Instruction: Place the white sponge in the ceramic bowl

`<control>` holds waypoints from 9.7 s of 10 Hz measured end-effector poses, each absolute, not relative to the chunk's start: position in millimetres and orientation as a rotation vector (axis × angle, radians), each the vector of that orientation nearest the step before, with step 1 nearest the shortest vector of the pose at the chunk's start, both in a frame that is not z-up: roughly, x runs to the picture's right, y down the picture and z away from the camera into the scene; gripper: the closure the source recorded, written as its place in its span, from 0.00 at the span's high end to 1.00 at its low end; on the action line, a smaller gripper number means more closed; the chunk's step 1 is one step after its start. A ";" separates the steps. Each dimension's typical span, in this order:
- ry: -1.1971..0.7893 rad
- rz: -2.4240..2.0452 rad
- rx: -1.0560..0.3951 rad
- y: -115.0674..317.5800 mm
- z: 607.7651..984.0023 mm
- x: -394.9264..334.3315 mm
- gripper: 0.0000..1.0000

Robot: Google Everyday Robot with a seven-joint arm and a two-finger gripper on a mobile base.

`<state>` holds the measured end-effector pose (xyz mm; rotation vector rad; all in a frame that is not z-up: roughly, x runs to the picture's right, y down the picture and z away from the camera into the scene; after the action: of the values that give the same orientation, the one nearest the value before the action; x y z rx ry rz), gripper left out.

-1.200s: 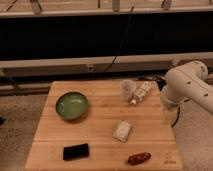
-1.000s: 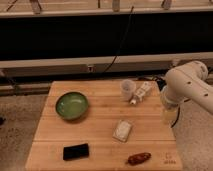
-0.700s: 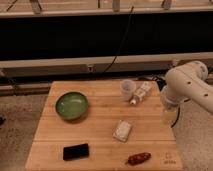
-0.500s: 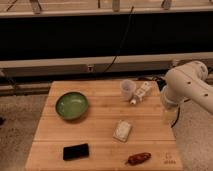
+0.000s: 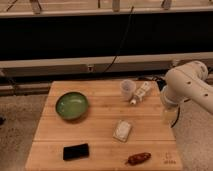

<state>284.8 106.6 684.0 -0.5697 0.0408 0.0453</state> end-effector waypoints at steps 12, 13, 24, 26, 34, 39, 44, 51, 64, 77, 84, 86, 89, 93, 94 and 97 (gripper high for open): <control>0.005 -0.249 -0.584 136.7 717.0 210.0 0.80; -0.004 -0.295 -0.584 141.1 722.2 199.1 0.80; -0.072 -0.697 -0.645 182.9 760.5 144.0 0.80; -0.080 -0.733 -0.653 185.9 761.3 143.2 0.80; -0.162 -0.856 -0.678 197.2 778.7 122.0 0.80; -0.193 -0.918 -0.681 204.3 787.4 117.5 0.80; -0.217 -0.958 -0.693 208.1 797.5 115.6 0.80; -0.252 -1.016 -0.706 219.0 810.2 108.8 0.80; -0.286 -1.099 -0.737 238.5 821.0 97.6 0.80; -0.294 -1.119 -0.741 242.2 821.6 92.6 0.40; -0.295 -1.127 -0.744 241.3 821.0 92.3 0.03; -0.294 -1.148 -0.740 240.7 828.3 89.1 0.03; -0.294 -1.146 -0.737 239.9 828.7 89.1 0.03; -0.291 -1.149 -0.735 235.2 831.8 86.3 0.03; -0.289 -1.154 -0.733 231.0 834.9 82.4 0.03; -0.287 -1.160 -0.730 224.7 839.3 75.7 0.03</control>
<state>75.7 224.7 839.3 -0.7301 -0.2871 -1.1605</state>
